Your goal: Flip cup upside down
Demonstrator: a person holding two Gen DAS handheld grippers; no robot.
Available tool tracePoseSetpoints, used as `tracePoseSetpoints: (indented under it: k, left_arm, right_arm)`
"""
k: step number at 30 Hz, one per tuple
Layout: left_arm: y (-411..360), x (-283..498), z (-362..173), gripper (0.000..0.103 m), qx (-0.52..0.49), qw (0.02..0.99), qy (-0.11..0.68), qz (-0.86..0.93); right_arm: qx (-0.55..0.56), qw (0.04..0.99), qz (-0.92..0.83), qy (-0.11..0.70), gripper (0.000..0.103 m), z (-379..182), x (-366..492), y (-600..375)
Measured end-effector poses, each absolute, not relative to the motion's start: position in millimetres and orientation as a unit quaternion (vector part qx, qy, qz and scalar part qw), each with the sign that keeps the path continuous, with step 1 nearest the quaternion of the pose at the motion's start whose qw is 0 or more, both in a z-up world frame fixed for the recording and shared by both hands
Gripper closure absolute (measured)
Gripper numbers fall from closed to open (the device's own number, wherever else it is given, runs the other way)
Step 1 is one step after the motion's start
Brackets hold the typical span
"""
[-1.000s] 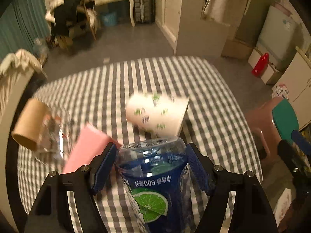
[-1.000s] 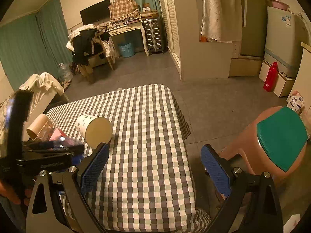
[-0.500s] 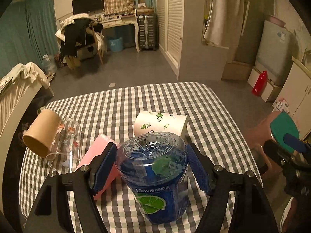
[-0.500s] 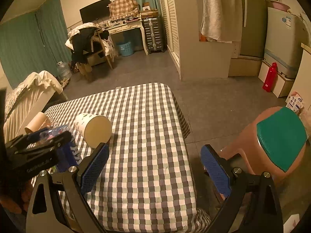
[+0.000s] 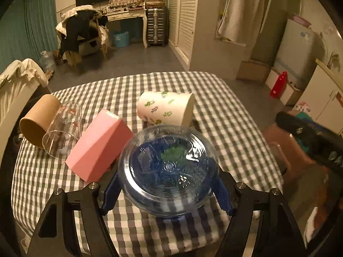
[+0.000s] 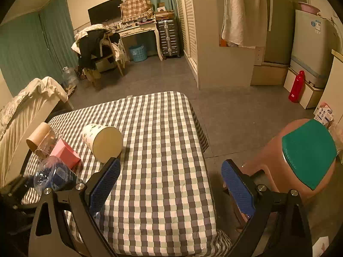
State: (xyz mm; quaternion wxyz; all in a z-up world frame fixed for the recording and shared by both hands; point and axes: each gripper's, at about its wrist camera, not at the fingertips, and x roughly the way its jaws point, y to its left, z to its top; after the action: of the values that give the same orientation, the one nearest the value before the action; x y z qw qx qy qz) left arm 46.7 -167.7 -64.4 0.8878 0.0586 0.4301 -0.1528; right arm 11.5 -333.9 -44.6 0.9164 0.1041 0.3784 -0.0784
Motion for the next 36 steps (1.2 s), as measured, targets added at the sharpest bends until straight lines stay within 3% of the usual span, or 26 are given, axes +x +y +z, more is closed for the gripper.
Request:
tracePoseSetpoints:
  k: [10,20,23,25,36]
  left_arm:
    - [-172.1,52.6,-54.7,0.030,0.071,0.918,0.364,-0.141]
    - [-169.8,76.8,-75.0,0.030,0.061,0.916,0.374,-0.131]
    - [-171.1,77.6,-73.8,0.026,0.067,0.917,0.370,-0.135]
    - [-168.5,75.2,-68.9,0.014,0.072,0.921,0.358,-0.133]
    - [-152.3,53.4,-17.6,0.014,0.050,0.946,0.281,-0.152]
  right_arm:
    - [0.104,0.915,-0.081,0.381,0.007,-47.7,11.9,-338.1]
    - [0.098,0.914,-0.085,0.384,0.007,-49.8,13.9,-338.5]
    - [0.094,0.914,-0.086,0.385,0.007,-49.4,15.3,-337.2]
    - [0.093,0.916,-0.087,0.380,0.007,-47.5,14.5,-335.7]
    - [0.095,0.938,-0.092,0.319,0.007,-23.2,-6.5,-343.9]
